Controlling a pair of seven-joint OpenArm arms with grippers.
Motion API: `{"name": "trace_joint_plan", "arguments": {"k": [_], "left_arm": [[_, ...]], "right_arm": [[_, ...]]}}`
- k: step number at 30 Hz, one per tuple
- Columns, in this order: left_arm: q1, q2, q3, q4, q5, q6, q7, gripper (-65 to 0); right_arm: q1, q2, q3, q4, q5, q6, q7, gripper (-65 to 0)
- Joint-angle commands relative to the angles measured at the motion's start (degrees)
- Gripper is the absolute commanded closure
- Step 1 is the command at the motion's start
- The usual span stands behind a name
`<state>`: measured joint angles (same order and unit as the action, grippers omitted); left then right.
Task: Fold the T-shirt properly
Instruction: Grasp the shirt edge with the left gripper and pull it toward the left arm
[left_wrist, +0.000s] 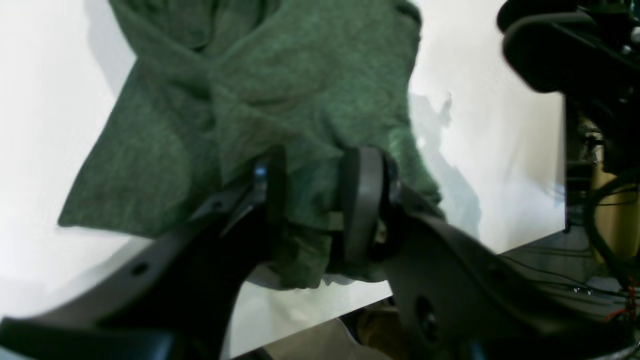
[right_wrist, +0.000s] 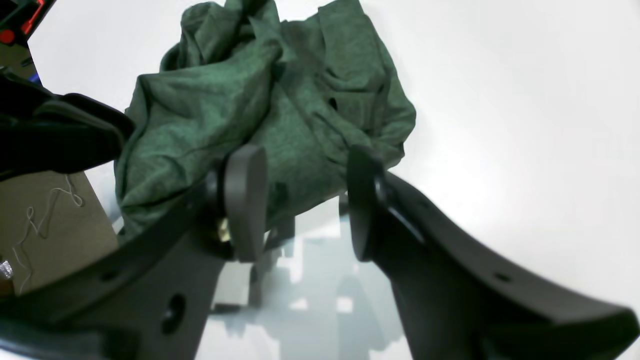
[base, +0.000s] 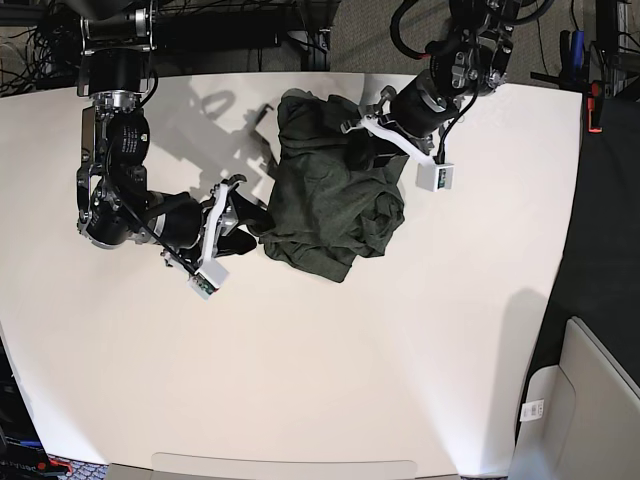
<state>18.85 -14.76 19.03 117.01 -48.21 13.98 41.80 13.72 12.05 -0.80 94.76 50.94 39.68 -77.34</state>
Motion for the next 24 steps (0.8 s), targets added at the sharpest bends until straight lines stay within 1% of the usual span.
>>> {"name": "trace_joint_plan", "arguments": {"k": [1,4,7,12,21,24], "left_arm": [[-0.43,0.13,-0.17,1.54,-0.81,-0.31,-1.32,-19.0],[-0.52,0.13,-0.08,1.54,-0.81,-0.31,-1.05,-19.0],[-0.52,0.13,0.09,1.63,-0.81,-0.31,-1.05,-19.0],[-2.54,0.13,4.31,1.36,-0.54,-0.31,-0.88,-19.0],[-3.51,0.13,4.75,0.22,-0.37,-0.22,-0.97,-19.0],[-3.86,0.13,4.84,0.13,2.45,-0.22,-0.88,-19.0]], "right_arm": [[1.19,0.12,0.31,0.84,0.97,0.32,1.16,-24.3],[1.10,-0.76,0.84,0.84,0.97,0.32,1.60,-24.3],[1.01,-0.76,1.11,0.40,0.89,0.32,1.87,-24.3],[1.10,-0.76,1.11,0.32,0.89,0.32,1.87,-24.3],[1.10,-0.67,1.19,0.05,0.89,0.32,1.87,-24.3],[1.10,-0.76,2.07,0.05,0.89,0.32,1.87,-24.3]]}}
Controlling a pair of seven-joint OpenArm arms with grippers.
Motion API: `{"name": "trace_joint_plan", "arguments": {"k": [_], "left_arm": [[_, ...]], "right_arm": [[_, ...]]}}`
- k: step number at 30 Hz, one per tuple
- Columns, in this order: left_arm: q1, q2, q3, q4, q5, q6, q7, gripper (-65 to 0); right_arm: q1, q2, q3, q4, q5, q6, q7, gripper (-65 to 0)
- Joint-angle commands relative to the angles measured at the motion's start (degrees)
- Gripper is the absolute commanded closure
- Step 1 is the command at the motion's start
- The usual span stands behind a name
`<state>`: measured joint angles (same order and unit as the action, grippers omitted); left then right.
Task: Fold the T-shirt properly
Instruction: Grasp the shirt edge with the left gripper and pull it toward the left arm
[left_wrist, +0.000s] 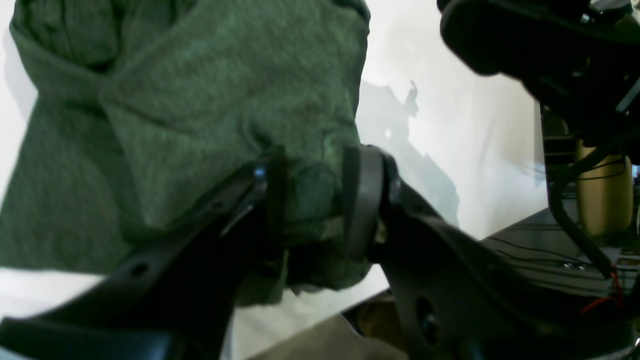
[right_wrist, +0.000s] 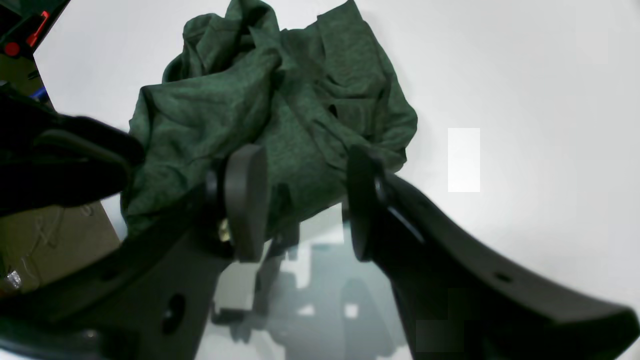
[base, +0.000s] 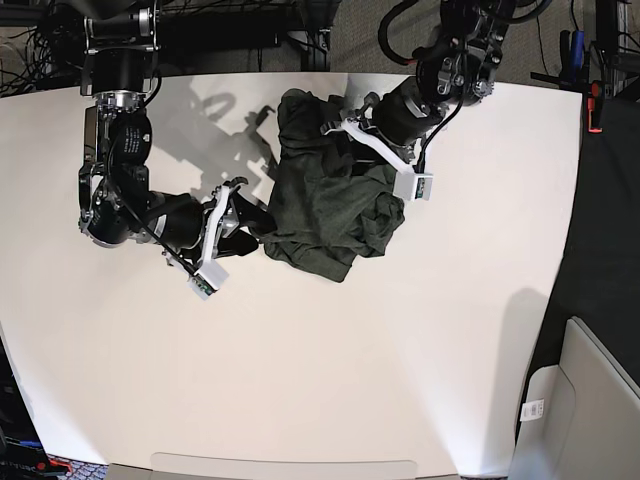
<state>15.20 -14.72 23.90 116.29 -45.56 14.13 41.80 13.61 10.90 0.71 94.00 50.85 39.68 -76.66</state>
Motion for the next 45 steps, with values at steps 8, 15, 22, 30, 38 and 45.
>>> {"name": "trace_joint_plan", "arguments": {"k": [8,15,22,30,38,45], "left_arm": [[-0.30,0.08,0.41,0.77,3.23,-0.37,-0.79,-19.1],[-0.92,0.26,4.89,0.50,3.58,-0.37,-0.79,-19.1],[-2.15,0.79,4.98,-1.17,3.58,-0.37,-0.79,-19.0],[-2.59,0.79,4.98,-3.28,3.58,-0.81,-0.79,-14.6],[-2.59,0.87,4.63,-3.72,3.58,-0.90,-0.79,-0.9],[-2.06,0.43,0.41,-0.20,3.58,-0.90,-0.79,-0.8]], "right_arm": [[1.38,0.40,0.92,0.73,0.97,0.32,1.19,-24.3],[1.38,0.40,0.92,0.73,0.97,0.32,1.19,-24.3],[1.30,0.49,0.92,0.73,1.06,0.32,1.19,-24.3],[1.65,0.40,1.09,0.73,1.06,0.32,1.19,-24.3],[1.56,0.84,3.82,0.73,1.33,0.32,1.10,-24.3],[1.38,0.84,3.82,0.73,1.15,0.32,1.10,-24.3]]}}
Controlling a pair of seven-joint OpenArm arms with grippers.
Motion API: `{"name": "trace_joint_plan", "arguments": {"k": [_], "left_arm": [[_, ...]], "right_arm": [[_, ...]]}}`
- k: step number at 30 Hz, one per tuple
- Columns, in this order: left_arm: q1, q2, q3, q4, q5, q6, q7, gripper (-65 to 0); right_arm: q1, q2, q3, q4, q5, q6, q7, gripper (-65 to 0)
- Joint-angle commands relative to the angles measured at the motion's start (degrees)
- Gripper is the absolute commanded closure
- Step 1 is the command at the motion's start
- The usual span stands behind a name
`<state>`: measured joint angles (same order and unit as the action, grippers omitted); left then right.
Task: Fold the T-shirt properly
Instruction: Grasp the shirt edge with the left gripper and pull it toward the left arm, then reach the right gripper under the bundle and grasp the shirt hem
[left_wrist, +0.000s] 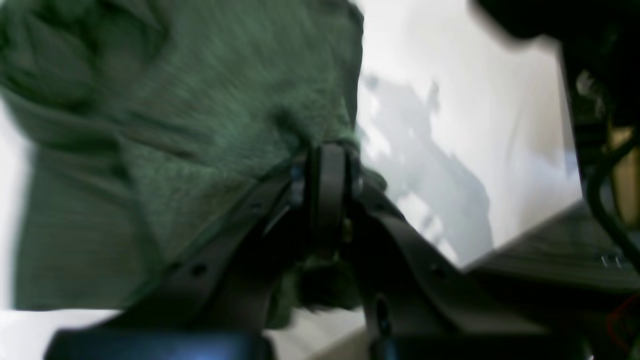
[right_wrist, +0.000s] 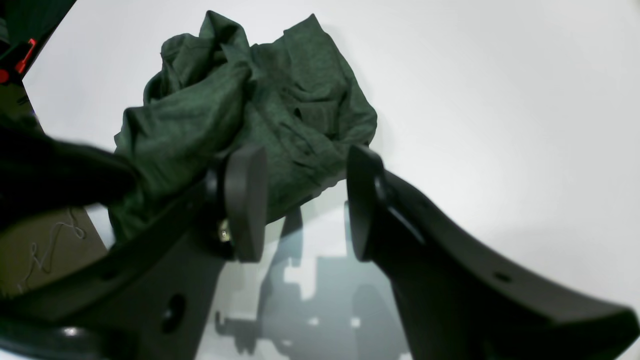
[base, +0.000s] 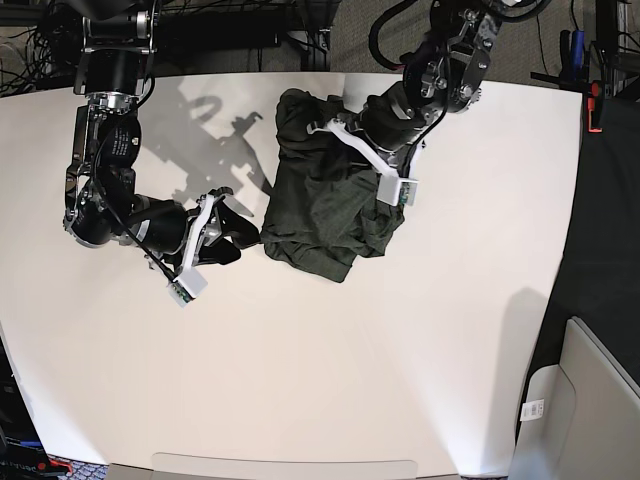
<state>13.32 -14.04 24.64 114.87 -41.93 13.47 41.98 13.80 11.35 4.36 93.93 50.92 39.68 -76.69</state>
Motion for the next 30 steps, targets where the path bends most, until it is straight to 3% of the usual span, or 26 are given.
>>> {"name": "trace_joint_plan", "arguments": {"k": [1,16,24,30], "left_arm": [[-0.18,-0.77,-0.86,1.57,-0.05,-0.24,-0.97,-0.8],[1.93,-9.12,-4.56,3.24,-0.13,0.11,-1.58,-0.8],[5.89,-9.39,-9.92,2.98,-0.13,-0.16,-1.58,-0.8],[6.15,-9.47,-10.18,2.63,0.04,0.11,-0.97,-0.8]], "right_arm": [[1.19,0.38,0.17,0.80,1.08,0.32,1.12,-24.3],[1.36,0.29,0.17,0.62,0.73,0.32,1.21,-24.3],[2.07,-1.29,-0.27,-0.35,-4.10,0.32,1.30,-24.3],[3.82,-2.61,-0.36,-0.52,-6.39,0.32,1.30,-24.3]]}}
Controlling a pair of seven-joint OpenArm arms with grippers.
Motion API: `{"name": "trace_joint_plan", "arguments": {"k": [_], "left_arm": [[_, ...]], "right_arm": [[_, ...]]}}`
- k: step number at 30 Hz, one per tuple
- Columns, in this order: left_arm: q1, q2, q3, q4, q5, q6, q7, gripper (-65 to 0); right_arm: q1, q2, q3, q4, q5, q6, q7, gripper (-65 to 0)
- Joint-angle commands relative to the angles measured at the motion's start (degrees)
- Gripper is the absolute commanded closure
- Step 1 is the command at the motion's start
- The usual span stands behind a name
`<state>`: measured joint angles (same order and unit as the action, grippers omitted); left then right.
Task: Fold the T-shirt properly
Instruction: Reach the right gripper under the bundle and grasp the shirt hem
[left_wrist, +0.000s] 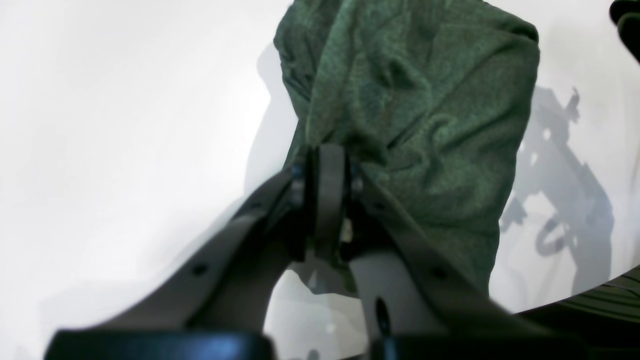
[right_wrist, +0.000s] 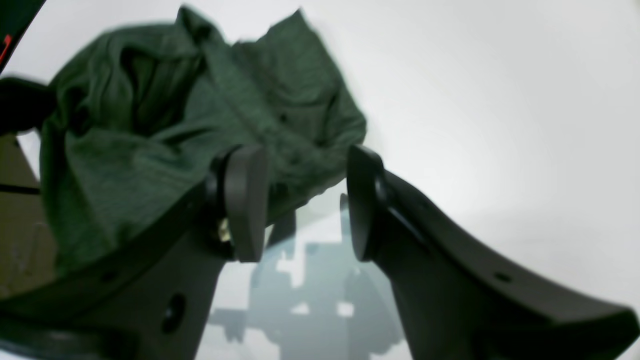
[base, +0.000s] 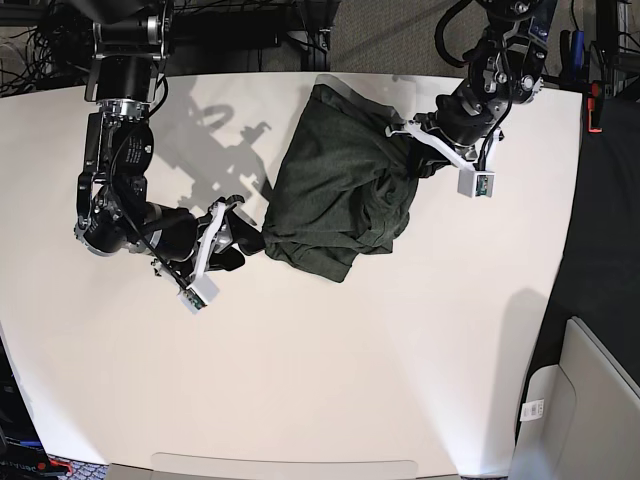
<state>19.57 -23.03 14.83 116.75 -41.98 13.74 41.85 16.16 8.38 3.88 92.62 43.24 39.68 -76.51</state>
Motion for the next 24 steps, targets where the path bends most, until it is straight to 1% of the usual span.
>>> {"name": "trace_joint_plan", "arguments": {"k": [1,5,10,11,14,16,21,23,24], "left_arm": [[0.08,-0.49,-0.37,0.57,0.09,-0.07,-0.83,-0.8],[1.83,-0.58,-1.34,0.31,0.17,-0.07,-0.83,-0.8],[4.30,-0.49,-4.76,0.31,0.17,-0.07,-0.83,-0.8],[4.91,-0.49,-5.38,0.22,0.17,-0.07,-0.83,-0.8],[5.26,-0.49,-5.64,0.13,0.17,-0.07,-0.83,-0.8],[5.26,-0.40,-5.64,0.13,0.17,-0.07,-0.83,-0.8],[5.17,-0.40,-5.64,0.13,0.17,-0.07,-0.83,-0.8],[5.09,-0.40,-5.64,0.13,0.17,-0.07,-0.83,-0.8],[5.09,-0.40,-5.64,0.13,0.17,-0.07,-0.83,-0.8]], "right_arm": [[1.64,0.28,0.12,0.79,0.84,0.32,1.21,-24.3],[3.13,-0.16,0.03,-0.09,-0.83,0.32,2.71,-24.3],[6.83,-2.45,-0.14,-4.14,-1.09,0.32,2.71,-24.3],[7.79,-2.80,-0.85,-5.28,-1.18,0.32,2.80,-24.3],[10.52,-2.80,-4.71,-7.12,-1.88,0.32,5.35,-24.4],[12.36,-3.15,-7.53,-7.21,-4.96,0.32,5.96,-24.4],[16.85,-7.28,-16.41,-7.39,-16.39,0.32,6.40,-24.4],[18.69,-7.81,-21.51,-8.18,-21.40,0.32,8.33,-24.5],[19.49,-7.81,-23.53,-8.44,-22.89,0.32,9.04,-24.5]]}}
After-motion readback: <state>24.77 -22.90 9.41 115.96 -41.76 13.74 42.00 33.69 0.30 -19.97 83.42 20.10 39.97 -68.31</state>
